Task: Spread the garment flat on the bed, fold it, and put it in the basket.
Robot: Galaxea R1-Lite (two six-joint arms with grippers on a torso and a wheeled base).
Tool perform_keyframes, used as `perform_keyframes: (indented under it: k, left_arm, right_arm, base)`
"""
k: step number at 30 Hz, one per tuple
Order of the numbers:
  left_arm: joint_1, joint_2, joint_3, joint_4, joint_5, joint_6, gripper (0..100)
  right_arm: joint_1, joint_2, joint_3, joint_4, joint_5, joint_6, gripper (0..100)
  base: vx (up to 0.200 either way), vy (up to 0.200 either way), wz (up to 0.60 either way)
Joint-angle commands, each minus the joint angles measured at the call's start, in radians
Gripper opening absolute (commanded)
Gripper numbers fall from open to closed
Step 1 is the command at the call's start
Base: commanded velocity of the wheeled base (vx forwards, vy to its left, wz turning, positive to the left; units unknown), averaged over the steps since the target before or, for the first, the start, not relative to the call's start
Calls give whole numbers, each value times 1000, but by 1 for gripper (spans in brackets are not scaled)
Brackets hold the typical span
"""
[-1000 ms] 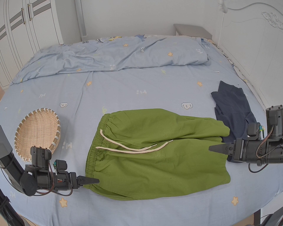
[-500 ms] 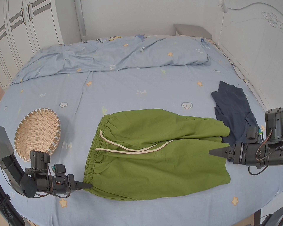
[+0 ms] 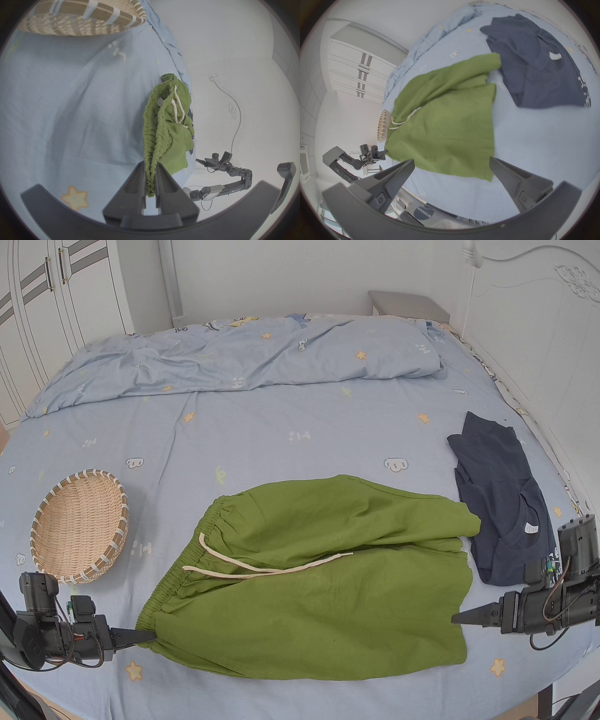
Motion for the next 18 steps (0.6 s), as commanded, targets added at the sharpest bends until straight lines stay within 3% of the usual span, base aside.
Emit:
perform_keyframes:
  k: [1, 8, 11, 18]
  left_arm:
    - [61, -15, 42, 1, -6, 52, 0]
    - [64, -18, 45, -2, -7, 60, 0]
    - [57, -19, 42, -3, -9, 60, 0]
    - [53, -16, 25, -3, -9, 58, 0]
  right_arm:
    - [-27, 0, 86, -4, 32, -5, 100]
    - [-33, 78, 135, -34, 118, -6, 100]
    - [-33, 130, 158, -93, 124, -16, 100]
    - [-37, 299, 251, -361, 126, -45, 100]
  base:
    - [0, 0, 0]
    - [0, 0, 0]
    - [0, 0, 0]
    - [0, 0, 0]
